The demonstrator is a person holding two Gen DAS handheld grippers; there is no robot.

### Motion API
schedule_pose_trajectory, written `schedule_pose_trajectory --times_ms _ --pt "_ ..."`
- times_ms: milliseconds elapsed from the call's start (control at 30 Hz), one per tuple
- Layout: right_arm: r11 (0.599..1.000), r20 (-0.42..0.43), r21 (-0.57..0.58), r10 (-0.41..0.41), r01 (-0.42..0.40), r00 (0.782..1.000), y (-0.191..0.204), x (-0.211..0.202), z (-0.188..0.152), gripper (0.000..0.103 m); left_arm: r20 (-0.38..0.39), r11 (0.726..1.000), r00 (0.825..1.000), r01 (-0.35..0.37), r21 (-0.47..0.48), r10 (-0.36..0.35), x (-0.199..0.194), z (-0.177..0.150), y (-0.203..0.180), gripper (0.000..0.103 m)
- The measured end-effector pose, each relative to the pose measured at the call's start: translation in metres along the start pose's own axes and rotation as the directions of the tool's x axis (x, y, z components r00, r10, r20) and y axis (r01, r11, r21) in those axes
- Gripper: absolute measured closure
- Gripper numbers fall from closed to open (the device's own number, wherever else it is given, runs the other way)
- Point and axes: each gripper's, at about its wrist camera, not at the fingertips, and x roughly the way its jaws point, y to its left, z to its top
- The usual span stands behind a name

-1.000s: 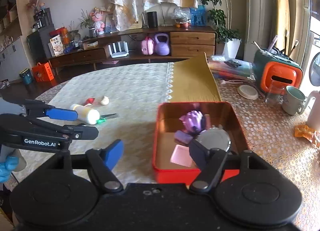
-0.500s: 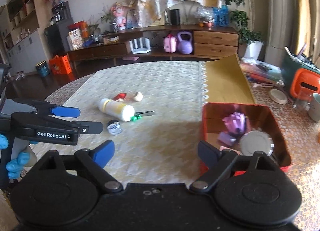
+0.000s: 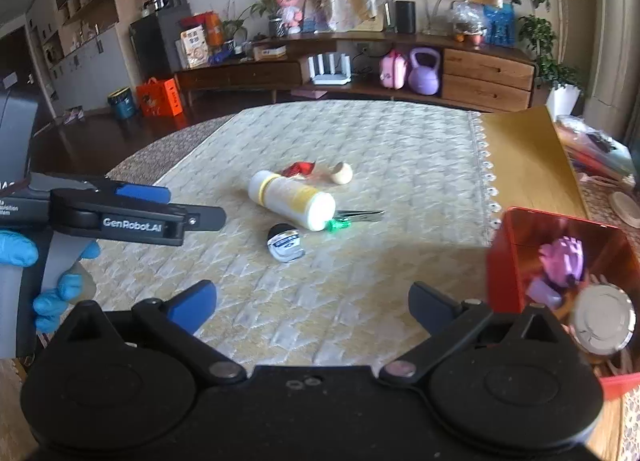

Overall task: Organize rigid objects
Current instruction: 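Move the left tool toward the white yellow-banded bottle while the right tool approaches the eye-drop bottle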

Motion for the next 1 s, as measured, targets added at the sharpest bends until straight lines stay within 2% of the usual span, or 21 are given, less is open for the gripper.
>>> schedule_pose_trajectory --times_ms 400,567,700,833,967,1000 --pt "0.999 -0.048 -0.044 0.015 -0.017 0.999 0.009 0.04 0.003 0.001 -0.049 0.998 0.999 0.014 -0.068 -0.017 0.029 0.023 0.004 0.018" --pt "0.995 -0.061 -0.097 0.021 -0.027 0.998 0.016 0.059 0.006 0.001 -0.118 0.992 0.993 -0.016 -0.123 0.001 0.059 0.045 0.003 0.018" --pt "0.987 -0.068 -0.153 0.03 -0.04 0.997 0.023 0.075 0.009 0.003 -0.183 0.976 0.983 -0.007 -0.217 -0.033 0.085 0.057 0.005 0.018" --pt "0.98 -0.074 -0.192 0.039 -0.053 0.997 0.024 0.093 0.013 0.007 -0.224 0.961 0.974 -0.025 -0.277 -0.039 0.105 0.07 0.006 0.018" --pt "0.979 -0.091 -0.194 0.044 -0.061 0.995 0.02 0.111 0.018 0.014 -0.264 0.923 0.963 -0.055 -0.38 -0.051 0.125 0.075 0.011 0.018" --pt "0.98 -0.094 -0.189 0.044 -0.061 0.995 0.019 0.115 0.019 0.019 -0.268 0.914 0.962 -0.061 -0.4 -0.053 0.129 0.075 0.013 0.018"
